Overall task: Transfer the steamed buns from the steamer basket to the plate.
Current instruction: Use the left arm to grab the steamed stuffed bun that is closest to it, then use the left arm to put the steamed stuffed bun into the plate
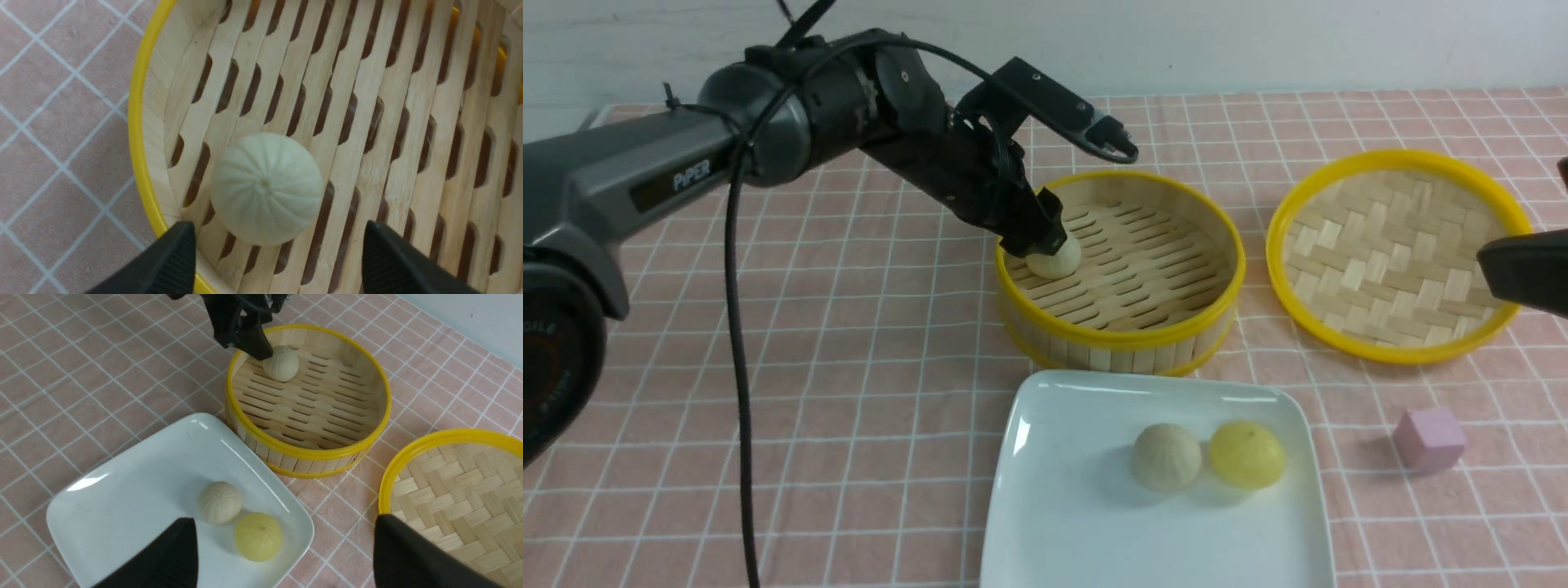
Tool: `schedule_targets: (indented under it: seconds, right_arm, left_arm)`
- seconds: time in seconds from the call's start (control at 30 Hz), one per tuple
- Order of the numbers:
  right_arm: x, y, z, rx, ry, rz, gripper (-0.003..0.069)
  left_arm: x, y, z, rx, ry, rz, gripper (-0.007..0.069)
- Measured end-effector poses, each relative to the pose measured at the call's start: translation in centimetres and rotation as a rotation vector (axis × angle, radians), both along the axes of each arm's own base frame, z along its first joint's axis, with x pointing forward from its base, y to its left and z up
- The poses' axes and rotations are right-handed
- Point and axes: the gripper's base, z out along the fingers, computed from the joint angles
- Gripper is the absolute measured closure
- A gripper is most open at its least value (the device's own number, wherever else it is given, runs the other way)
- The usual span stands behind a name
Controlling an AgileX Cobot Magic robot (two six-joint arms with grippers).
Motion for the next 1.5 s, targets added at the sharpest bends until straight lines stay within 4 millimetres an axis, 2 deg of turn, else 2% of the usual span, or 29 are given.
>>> schedule_targets:
  seconds: [0.2, 0.3, 0.4, 0.57, 0.63, 0.83, 0.87, 0.9, 1.0, 1.07, 1.23, 1.4, 1.43, 1.5]
  right_arm:
    - [0.0, 0.0, 0.0, -0.003, 0.004, 0.001, 0.0101]
    - [0.0, 0.0, -0.1, -0.003, 0.006, 0.001, 0.0101]
    - [0.0, 0.0, -0.1, -0.002, 0.007, 0.002, 0.0101]
    - [-0.1, 0.0, -0.1, -0.008, 0.016, 0.003, 0.0101]
    - [-0.1, 0.0, -0.1, -0.009, 0.018, 0.003, 0.0101]
    - [-0.1, 0.0, -0.2, -0.01, 0.019, 0.003, 0.0101]
    - [-0.1, 0.0, -0.2, -0.01, 0.019, 0.003, 0.0103]
    - [-0.1, 0.0, -0.2, -0.01, 0.019, 0.003, 0.0103]
    - [-0.1, 0.0, -0.2, -0.01, 0.019, 0.003, 0.0116]
    - [-0.1, 0.0, -0.2, -0.009, 0.018, 0.003, 0.0126]
    - [-0.1, 0.0, -0.1, -0.008, 0.017, 0.003, 0.0139]
    - [-0.1, 0.0, -0.1, -0.007, 0.016, 0.003, 0.0139]
    - [-0.1, 0.0, -0.1, -0.007, 0.016, 0.003, 0.0139]
    - [-0.1, 0.0, -0.1, -0.007, 0.015, 0.003, 0.0139]
  left_arm:
    - [0.5, -0.3, -0.7, -0.031, 0.006, 0.018, 0.0109]
    - [0.9, -0.6, -2.7, -0.041, 0.044, 0.023, 0.0122]
    - [1.3, -0.8, -3.8, -0.048, 0.053, 0.035, 0.0128]
    - [1.5, -0.9, -4.1, -0.06, 0.042, 0.048, 0.0138]
    - [1.6, -0.9, -4.3, -0.053, 0.034, 0.041, 0.0166]
    - [1.7, -0.9, -4.7, -0.038, 0.024, 0.025, 0.0454]
    - [1.7, -0.9, -4.4, -0.04, 0.018, 0.024, 0.0553]
    - [1.7, -0.9, -4.3, -0.04, 0.017, 0.024, 0.0559]
    - [1.4, -0.8, -2.2, -0.058, -0.009, 0.023, 0.0594]
    - [0.8, -0.3, 0.7, -0.071, -0.057, 0.018, 0.0594]
    - [-2.2, 2.5, 9.9, -0.094, -0.212, 0.012, 0.0594]
    - [-5.6, 6.1, 15.2, -0.084, -0.225, 0.008, 0.0592]
    - [-5.7, 6.3, 15.3, -0.079, -0.223, 0.007, 0.0592]
    - [-7.7, 7.6, 16.0, -0.025, -0.135, -0.052, 0.0592]
